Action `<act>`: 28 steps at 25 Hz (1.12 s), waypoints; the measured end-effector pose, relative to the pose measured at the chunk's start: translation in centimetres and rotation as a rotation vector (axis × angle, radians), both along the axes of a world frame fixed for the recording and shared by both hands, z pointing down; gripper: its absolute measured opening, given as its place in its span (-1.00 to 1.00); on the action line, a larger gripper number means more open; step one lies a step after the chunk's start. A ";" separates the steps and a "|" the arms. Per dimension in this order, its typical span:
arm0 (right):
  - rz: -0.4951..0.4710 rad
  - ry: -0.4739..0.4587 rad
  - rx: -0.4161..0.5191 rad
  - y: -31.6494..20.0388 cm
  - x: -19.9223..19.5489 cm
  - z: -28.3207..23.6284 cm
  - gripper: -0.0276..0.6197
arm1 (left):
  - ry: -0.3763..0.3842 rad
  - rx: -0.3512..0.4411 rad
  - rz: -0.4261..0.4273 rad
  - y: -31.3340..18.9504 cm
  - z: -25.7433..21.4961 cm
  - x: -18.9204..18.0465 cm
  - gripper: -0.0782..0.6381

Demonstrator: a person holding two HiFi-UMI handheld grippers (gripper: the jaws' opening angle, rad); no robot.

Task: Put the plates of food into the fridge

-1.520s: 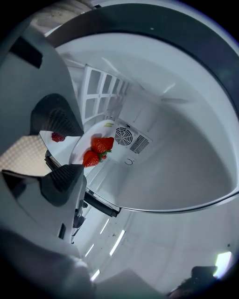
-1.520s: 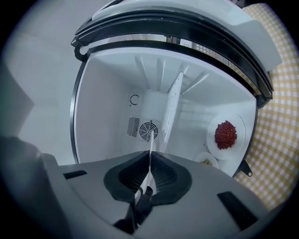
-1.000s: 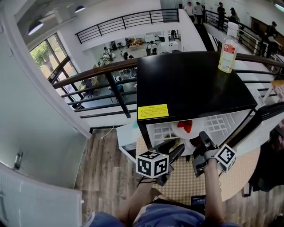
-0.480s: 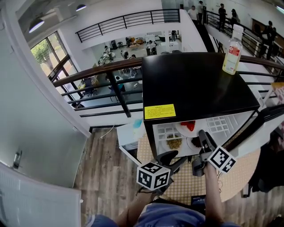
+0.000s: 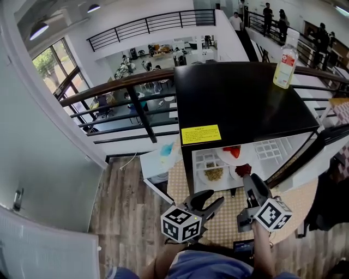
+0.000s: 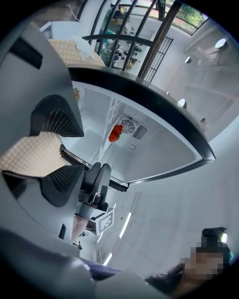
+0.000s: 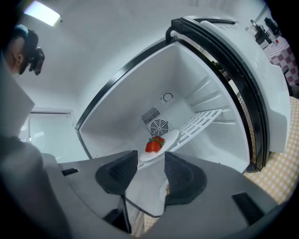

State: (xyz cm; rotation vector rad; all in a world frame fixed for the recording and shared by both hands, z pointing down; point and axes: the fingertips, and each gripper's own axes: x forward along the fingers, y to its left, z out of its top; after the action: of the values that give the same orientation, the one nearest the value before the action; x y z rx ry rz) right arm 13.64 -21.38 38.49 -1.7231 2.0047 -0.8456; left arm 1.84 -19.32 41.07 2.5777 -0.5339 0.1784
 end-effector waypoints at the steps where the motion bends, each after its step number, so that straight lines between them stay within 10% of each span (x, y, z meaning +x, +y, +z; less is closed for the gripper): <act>1: -0.012 0.000 -0.004 0.6 -0.7 0.5 -0.36 | 0.001 0.002 0.005 0.3 0.1 -0.3 -0.24; 28: -0.006 -0.015 -0.269 19.5 -7.7 9.8 -0.60 | -0.071 -0.044 0.008 10.8 6.8 -7.5 -0.38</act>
State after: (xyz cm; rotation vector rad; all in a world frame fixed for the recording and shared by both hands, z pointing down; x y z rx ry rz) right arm 5.93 -1.89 48.28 -1.8446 1.9595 -1.1714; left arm -5.62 -8.50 47.86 2.5392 -0.5394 0.2816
